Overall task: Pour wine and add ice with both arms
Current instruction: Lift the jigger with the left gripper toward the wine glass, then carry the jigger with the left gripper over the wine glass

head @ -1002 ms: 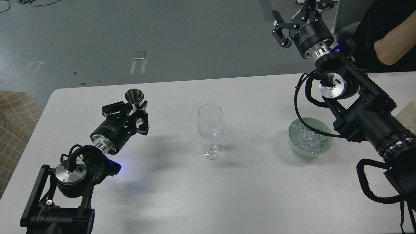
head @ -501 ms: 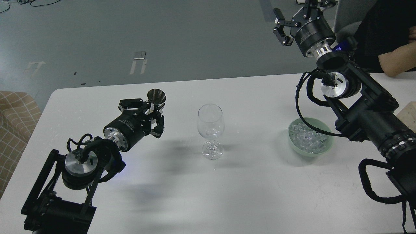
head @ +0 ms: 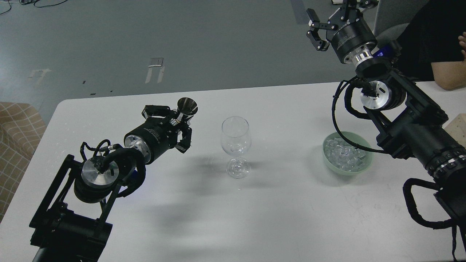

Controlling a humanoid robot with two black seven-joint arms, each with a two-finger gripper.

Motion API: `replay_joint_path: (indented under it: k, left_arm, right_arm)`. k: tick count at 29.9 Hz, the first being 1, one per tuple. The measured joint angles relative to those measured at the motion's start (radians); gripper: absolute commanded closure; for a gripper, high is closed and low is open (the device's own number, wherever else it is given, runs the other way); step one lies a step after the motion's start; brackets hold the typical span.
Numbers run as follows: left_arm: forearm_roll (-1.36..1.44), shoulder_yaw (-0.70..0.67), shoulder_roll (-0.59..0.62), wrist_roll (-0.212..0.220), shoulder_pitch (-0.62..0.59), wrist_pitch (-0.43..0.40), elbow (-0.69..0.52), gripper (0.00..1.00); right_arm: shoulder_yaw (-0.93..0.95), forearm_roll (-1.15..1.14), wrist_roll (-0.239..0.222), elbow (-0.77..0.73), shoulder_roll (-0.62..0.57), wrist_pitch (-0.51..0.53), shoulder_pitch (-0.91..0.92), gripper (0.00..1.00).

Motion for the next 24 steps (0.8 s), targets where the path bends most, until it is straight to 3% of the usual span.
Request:
replay_joint_path:
  k: [10,24]
  left_arm:
    - [0.074,0.035,-0.002,0.044,-0.004,0.053,-0.071,1.00]
    - [0.146,0.058,0.012,0.051,-0.064,0.054,-0.078,1.00]
  right_arm:
    - [0.000,0.000,0.000,0.003,-0.001,-0.001,-0.002,0.00]
    - [0.000,0.001,0.000,0.005,-0.001,0.000,-0.008,0.00]
